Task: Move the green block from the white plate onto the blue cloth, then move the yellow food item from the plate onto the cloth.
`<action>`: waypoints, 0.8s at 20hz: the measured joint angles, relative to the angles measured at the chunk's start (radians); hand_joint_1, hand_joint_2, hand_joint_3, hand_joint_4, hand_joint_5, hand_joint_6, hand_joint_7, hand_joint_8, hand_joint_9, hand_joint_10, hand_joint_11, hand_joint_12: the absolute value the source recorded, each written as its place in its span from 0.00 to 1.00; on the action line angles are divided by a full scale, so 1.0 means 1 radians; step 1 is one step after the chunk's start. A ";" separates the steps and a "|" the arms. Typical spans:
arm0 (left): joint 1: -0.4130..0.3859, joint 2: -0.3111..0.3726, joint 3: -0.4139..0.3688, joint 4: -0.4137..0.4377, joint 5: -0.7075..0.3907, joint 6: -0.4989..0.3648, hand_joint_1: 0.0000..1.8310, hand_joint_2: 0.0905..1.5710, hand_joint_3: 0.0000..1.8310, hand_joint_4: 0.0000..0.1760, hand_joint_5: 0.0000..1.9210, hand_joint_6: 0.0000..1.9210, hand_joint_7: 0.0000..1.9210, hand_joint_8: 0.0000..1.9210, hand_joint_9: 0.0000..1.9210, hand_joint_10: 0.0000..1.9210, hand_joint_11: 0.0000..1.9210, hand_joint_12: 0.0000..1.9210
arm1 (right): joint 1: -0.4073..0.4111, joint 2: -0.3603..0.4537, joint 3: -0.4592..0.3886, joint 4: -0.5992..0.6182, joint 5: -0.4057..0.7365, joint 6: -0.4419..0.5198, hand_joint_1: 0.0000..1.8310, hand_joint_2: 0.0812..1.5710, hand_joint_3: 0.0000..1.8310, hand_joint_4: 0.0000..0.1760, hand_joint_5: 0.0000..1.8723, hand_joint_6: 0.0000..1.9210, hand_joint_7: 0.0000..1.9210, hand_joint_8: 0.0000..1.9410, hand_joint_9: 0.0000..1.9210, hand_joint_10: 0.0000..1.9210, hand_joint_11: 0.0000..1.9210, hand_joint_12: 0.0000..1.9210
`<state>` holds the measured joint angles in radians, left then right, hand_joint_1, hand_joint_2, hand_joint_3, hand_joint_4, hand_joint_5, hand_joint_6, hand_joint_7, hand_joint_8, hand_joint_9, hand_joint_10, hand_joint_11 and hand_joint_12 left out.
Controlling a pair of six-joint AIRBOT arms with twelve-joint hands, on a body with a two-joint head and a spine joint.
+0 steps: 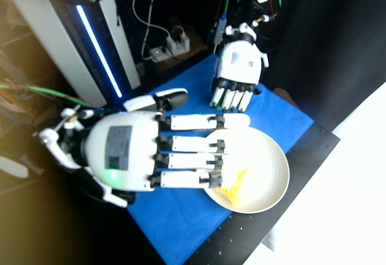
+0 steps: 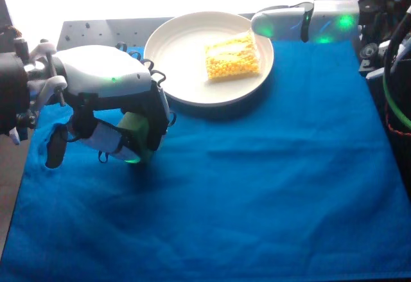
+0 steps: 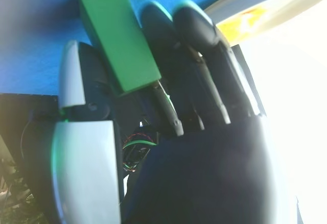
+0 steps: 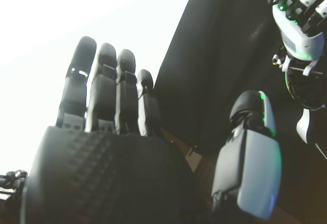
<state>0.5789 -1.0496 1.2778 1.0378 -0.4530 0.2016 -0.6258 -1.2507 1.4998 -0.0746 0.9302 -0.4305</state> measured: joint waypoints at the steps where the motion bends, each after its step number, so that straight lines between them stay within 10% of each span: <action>1: 0.000 0.000 0.000 0.000 0.000 0.000 0.46 0.49 0.00 0.00 0.45 0.05 0.42 0.16 0.34 0.31 0.23 0.54 | 0.000 -0.001 0.000 -0.001 0.000 0.000 0.23 0.52 0.00 0.42 0.11 0.00 0.19 0.00 0.16 0.00 0.01 0.45; 6: 0.000 0.000 -0.003 -0.001 -0.001 0.000 0.39 0.40 0.00 0.12 0.30 0.00 0.37 0.01 0.41 0.04 0.24 0.35 | 0.000 -0.002 0.000 0.000 0.000 0.000 0.23 0.53 0.00 0.51 0.12 0.00 0.19 0.00 0.16 0.00 0.01 0.48; 7: 0.000 0.000 -0.005 -0.001 -0.001 0.000 0.39 0.41 0.00 0.00 0.25 0.00 0.32 0.00 0.37 0.01 0.21 0.30 | 0.000 -0.002 0.000 0.000 0.000 0.000 0.23 0.53 0.00 0.55 0.12 0.00 0.20 0.00 0.16 0.00 0.01 0.48; 9: 0.000 0.005 -0.010 -0.006 -0.006 0.000 0.43 0.45 0.00 0.18 0.21 0.00 0.27 0.00 0.32 0.00 0.25 0.14 | 0.000 -0.002 0.003 -0.002 0.000 0.000 0.22 0.53 0.00 0.59 0.11 0.00 0.18 0.00 0.15 0.00 0.00 0.47; 11: -0.005 0.015 -0.010 -0.016 -0.021 0.000 0.40 0.45 0.00 0.17 0.20 0.00 0.26 0.00 0.32 0.00 0.28 0.13 | 0.000 -0.005 0.020 -0.010 0.000 0.000 0.22 0.53 0.00 0.52 0.11 0.00 0.18 0.00 0.15 0.00 0.00 0.47; 14: -0.054 0.031 0.003 -0.021 -0.021 0.000 0.45 0.40 0.00 0.59 0.17 0.00 0.23 0.00 0.29 0.00 0.15 0.44 | 0.000 -0.037 0.090 -0.036 -0.003 0.000 0.25 0.51 0.00 0.56 0.10 0.00 0.16 0.00 0.14 0.00 0.00 0.46; 16: -0.079 0.031 0.035 -0.059 -0.020 0.007 0.38 0.40 0.01 0.65 0.12 0.00 0.19 0.00 0.24 0.00 0.11 0.46 | 0.000 -0.056 0.112 -0.053 -0.019 0.000 0.21 0.50 0.00 0.48 0.09 0.00 0.15 0.00 0.15 0.00 0.01 0.50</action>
<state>0.4999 -1.0191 1.3125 0.9787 -0.4728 0.2089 -0.6258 -1.3071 1.6115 -0.1280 0.9115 -0.4305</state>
